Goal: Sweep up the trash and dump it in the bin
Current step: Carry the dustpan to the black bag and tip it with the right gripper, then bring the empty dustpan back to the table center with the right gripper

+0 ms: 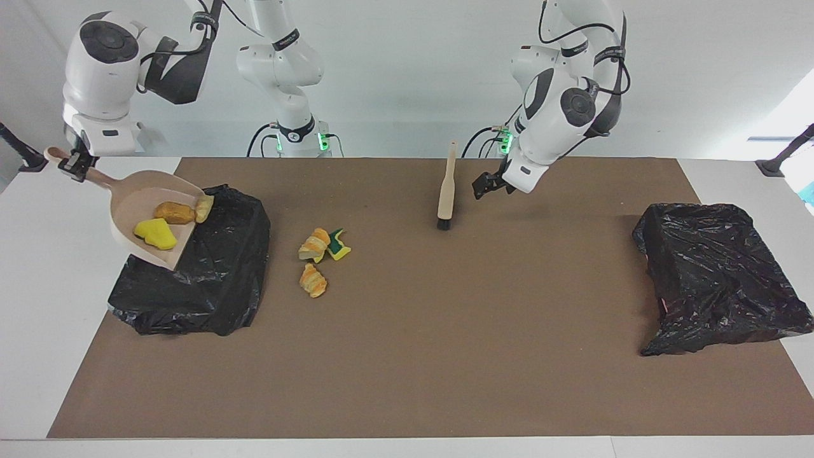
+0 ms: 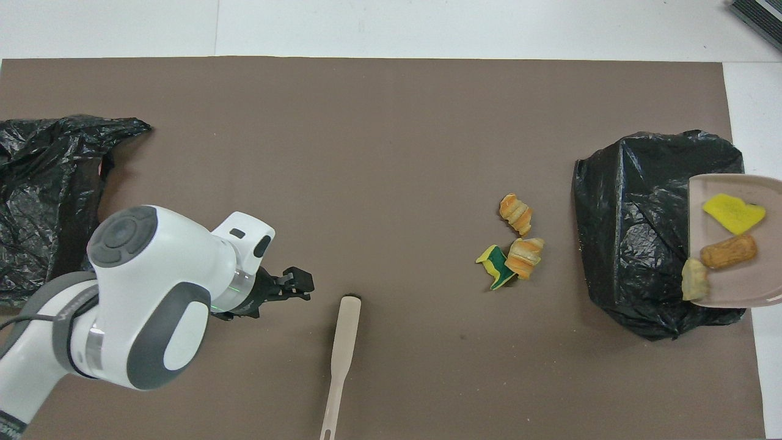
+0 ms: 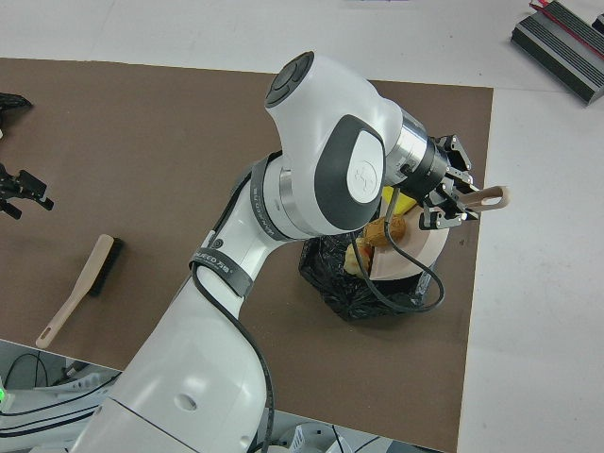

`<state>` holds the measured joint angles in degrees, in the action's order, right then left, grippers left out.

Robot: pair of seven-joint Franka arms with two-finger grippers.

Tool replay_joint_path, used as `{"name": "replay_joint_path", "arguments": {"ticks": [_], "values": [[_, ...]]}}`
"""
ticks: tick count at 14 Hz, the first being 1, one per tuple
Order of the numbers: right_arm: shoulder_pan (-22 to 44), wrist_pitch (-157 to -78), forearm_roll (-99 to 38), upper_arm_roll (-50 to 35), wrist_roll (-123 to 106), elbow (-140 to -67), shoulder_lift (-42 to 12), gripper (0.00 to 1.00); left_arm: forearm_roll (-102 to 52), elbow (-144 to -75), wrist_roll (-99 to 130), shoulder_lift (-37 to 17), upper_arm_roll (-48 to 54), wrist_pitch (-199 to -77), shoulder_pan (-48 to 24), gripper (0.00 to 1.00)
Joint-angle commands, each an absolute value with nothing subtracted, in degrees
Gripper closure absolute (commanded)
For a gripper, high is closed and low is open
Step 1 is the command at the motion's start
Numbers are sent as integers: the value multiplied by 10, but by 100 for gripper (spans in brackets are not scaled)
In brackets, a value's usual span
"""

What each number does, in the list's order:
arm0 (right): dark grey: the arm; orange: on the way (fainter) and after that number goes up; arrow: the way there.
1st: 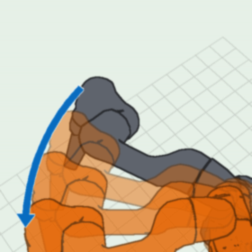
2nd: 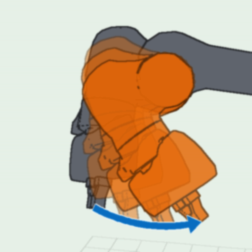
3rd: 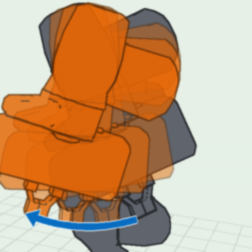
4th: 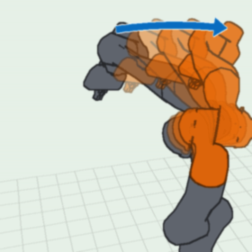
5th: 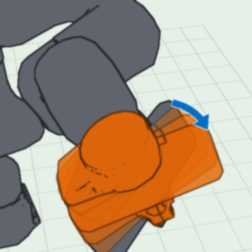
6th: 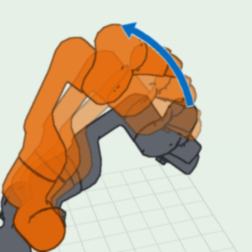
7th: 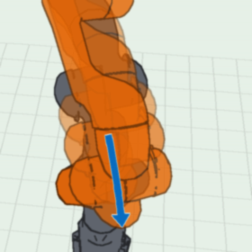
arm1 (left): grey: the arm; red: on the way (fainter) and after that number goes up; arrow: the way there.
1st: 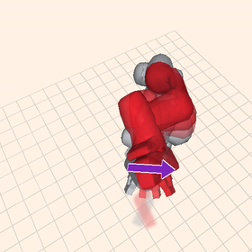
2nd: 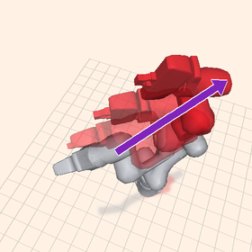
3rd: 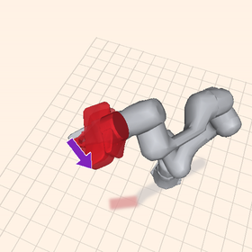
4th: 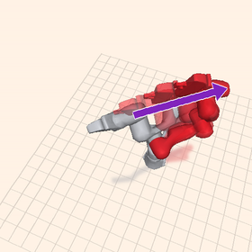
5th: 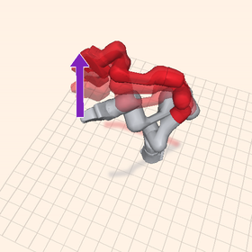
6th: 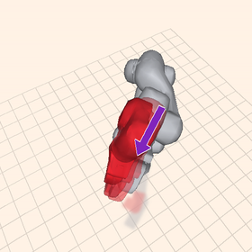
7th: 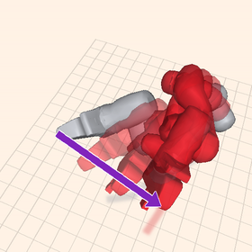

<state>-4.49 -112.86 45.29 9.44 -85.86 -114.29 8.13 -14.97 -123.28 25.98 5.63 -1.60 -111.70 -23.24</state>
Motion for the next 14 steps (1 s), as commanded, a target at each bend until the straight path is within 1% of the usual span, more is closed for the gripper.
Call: {"name": "replay_joint_path", "arguments": {"ticks": [1,3,4,6,8,10,11,13,14], "values": [[-27,-1142,502,93,-875,-1150,86,100,-85,-1168,165,31,-10,-1094,-187,0],[-26,-1142,506,93,-875,-1150,86,100,-76,-1128,82,20,-11,-1079,-141,0],[-19,-1140,511,92,-875,-1150,85,100,-65,-1112,41,18,-11,-1078,-124,0],[15,-1129,549,91,-877,-1149,86,100,-52,-1091,-28,17,-11,-1071,-89,0],[18,-1127,552,91,-876,-1148,86,100,-45,-1059,-73,11,-11,-1046,-55,0],[19,-1116,552,91,-875,-1144,85,100,-27,-998,-93,-15,-11,-995,-29,0],[31,-1094,551,90,-869,-1133,80,100,-27,-971,-86,-18,-11,-964,-21,0],[71,-1026,546,86,-833,-1104,74,100,-19,-941,-68,-18,-11,-926,-13,0],[104,-980,542,85,-802,-1093,73,100,-8,-930,-52,-18,-11,-904,-13,0]]}}
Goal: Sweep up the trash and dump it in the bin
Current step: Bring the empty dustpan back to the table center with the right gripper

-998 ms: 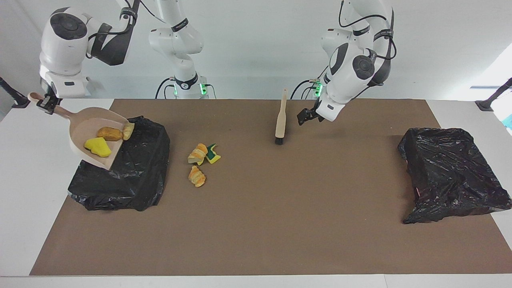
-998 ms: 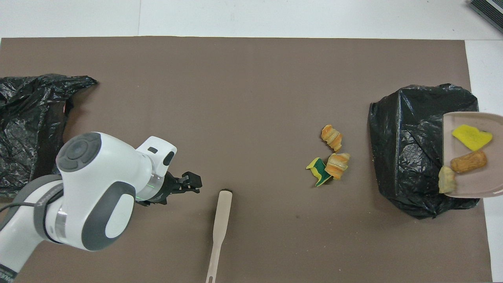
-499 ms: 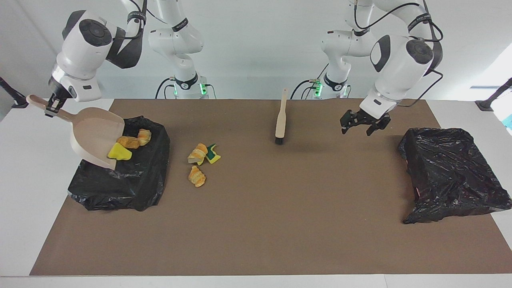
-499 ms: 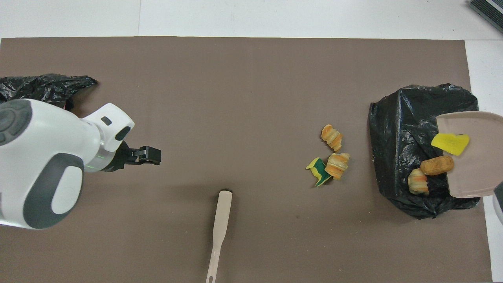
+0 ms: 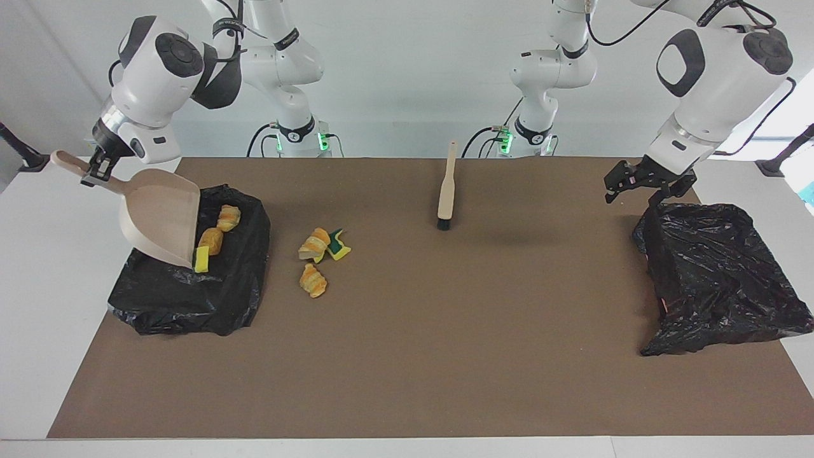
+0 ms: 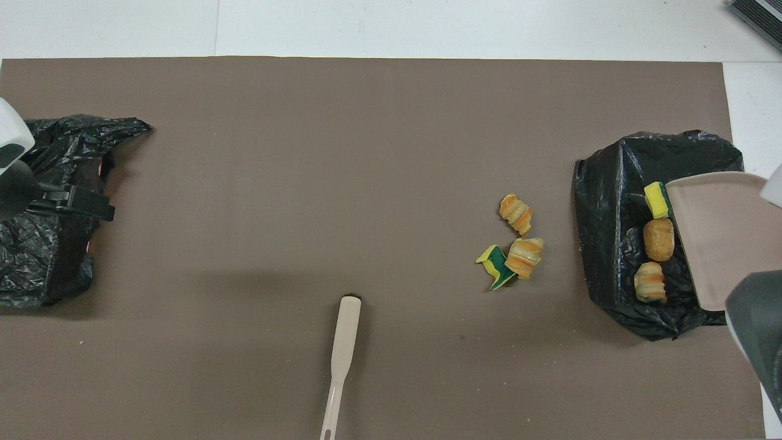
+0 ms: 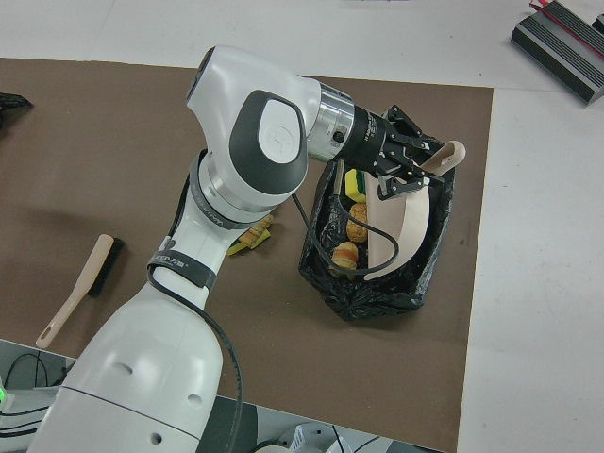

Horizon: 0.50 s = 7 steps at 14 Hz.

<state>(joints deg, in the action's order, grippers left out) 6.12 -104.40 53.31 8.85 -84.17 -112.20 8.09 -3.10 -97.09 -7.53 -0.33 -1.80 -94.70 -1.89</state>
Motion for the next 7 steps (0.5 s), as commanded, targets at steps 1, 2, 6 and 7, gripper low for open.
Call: {"name": "replay_joint_path", "arguments": {"ticks": [1,2,6,7], "values": [[130,-938,537,83,-776,-1083,71,100,-4,-919,-30,-16,-11,-886,-14,0],[148,-904,525,81,-750,-1078,71,100,-2,-910,-10,-11,-11,-873,-16,0],[163,-805,397,50,-650,-1042,74,100,-1,-921,-10,10,-5,-870,-19,0],[163,-790,366,43,-608,-1033,76,100,-1,-925,-9,13,-5,-872,-23,0]]}}
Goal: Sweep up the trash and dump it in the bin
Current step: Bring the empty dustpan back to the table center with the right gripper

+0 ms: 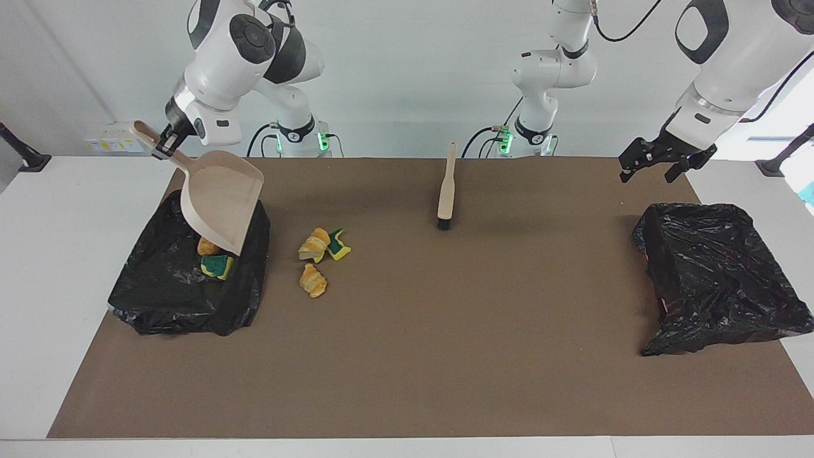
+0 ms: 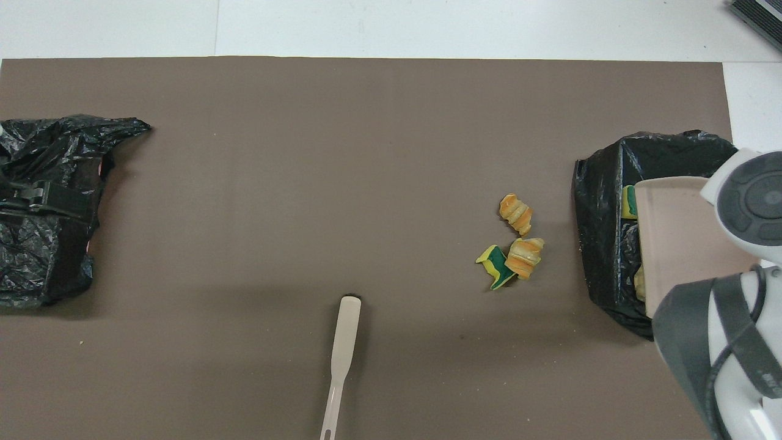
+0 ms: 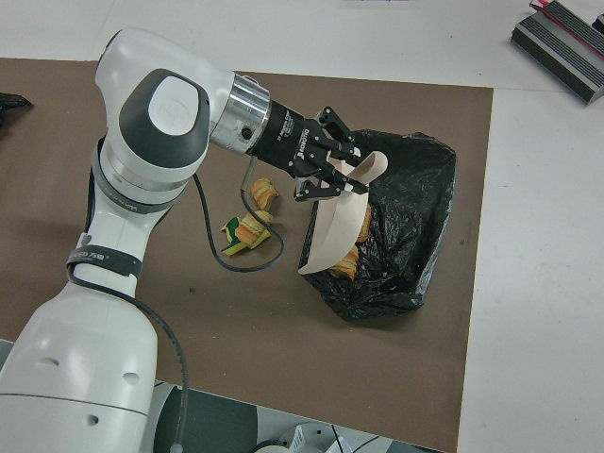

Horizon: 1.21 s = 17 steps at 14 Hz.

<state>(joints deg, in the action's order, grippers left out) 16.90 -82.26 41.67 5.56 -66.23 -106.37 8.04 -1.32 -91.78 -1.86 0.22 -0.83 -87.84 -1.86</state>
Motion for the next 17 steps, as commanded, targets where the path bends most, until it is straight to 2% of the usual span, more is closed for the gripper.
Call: {"name": "replay_joint_path", "arguments": {"ticks": [1,5,7,10,13,15,17], "values": [[163,-781,333,38,-560,-1027,76,100,-1,-927,-11,14,-5,-875,-25,0],[157,-780,169,36,-342,-1029,82,100,0,-932,-39,17,-5,-879,-22,0],[155,-831,99,37,-230,-1039,84,100,0,-930,-45,16,-5,-880,-23,0],[185,-890,52,12,-52,-1039,59,100,0,-925,-50,13,-5,-882,-23,0],[246,-981,33,-1,127,-1022,-35,100,1,-925,-58,12,-5,-882,-24,0],[283,-1032,-3,-1,232,-966,-111,100,1,-925,-70,12,-5,-884,-24,0],[310,-1055,-25,-1,314,-871,-203,100,0,-925,-70,12,-5,-885,-24,0]]}}
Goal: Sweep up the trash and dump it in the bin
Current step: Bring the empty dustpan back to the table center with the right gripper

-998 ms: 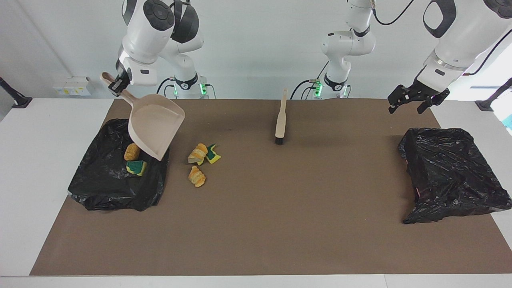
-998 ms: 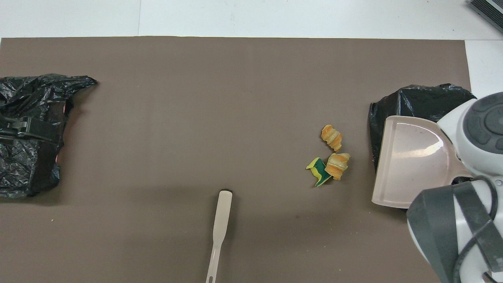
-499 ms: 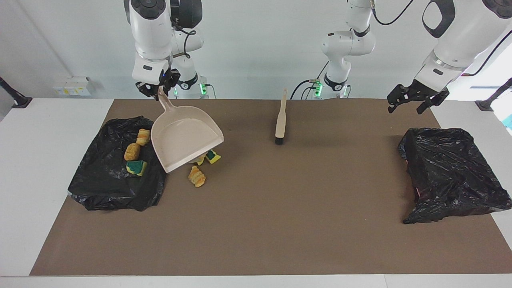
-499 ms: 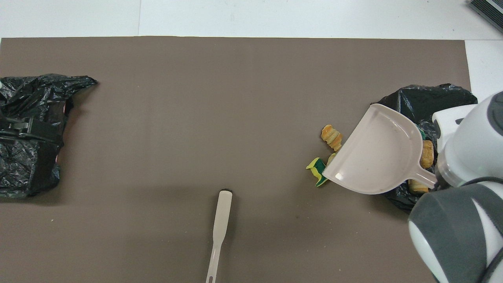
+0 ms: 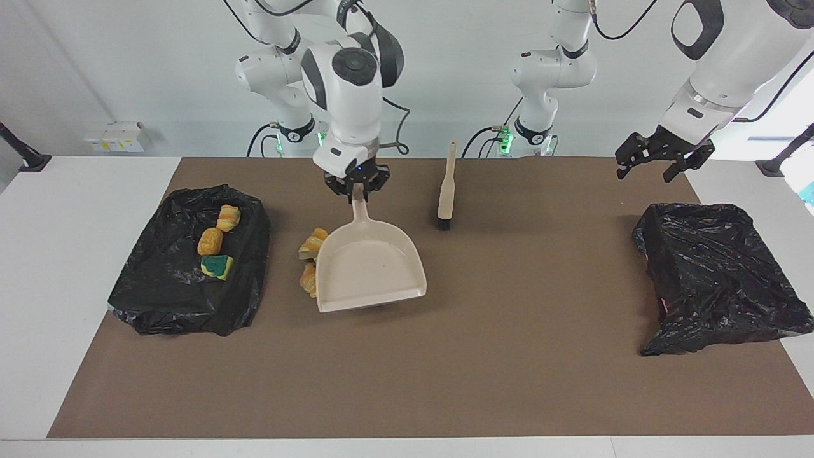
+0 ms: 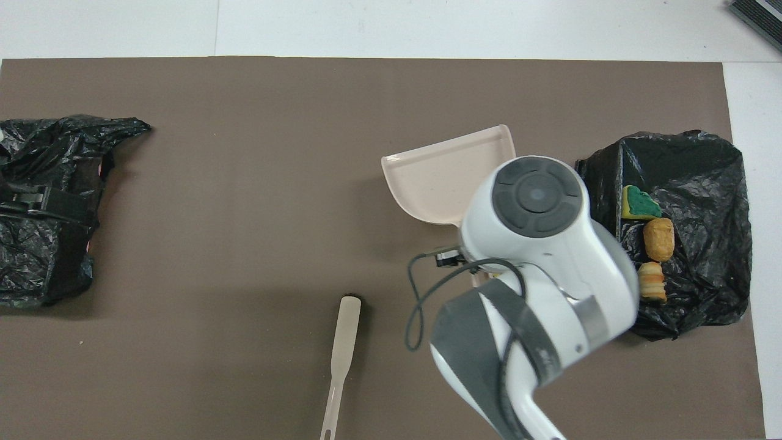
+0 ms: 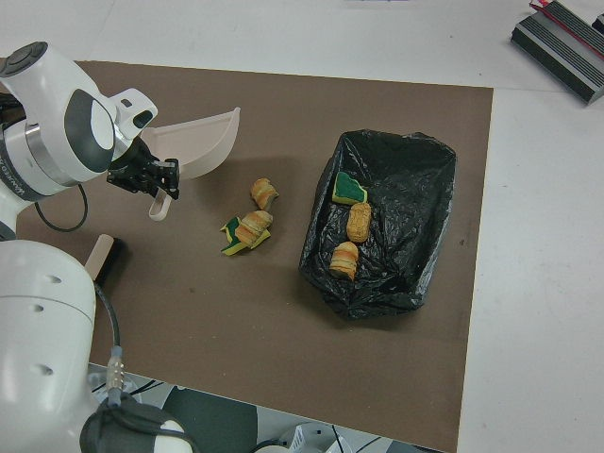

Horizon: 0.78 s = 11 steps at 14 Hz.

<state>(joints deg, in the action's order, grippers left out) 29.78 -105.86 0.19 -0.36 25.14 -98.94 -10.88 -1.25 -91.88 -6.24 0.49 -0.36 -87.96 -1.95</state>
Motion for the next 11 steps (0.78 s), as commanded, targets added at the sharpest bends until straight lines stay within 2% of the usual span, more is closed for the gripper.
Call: {"name": "replay_joint_path", "arguments": {"ticks": [1,3,4,10,11], "values": [[329,-1067,-25,-1,350,-832,-247,100,0,-925,-70,12,-5,-885,-24,0],[366,-1122,-23,0,404,-798,-313,100,-1,-925,-70,13,-5,-885,-24,0],[377,-1157,-25,-1,421,-801,-325,100,-1,-925,-70,12,-5,-885,-24,0],[396,-1222,-40,-4,431,-816,-337,100,-1,-926,-70,13,-4,-885,-25,0],[396,-1216,-38,-4,431,-817,-338,87,-1,-926,-70,13,-4,-885,-25,0]]}}
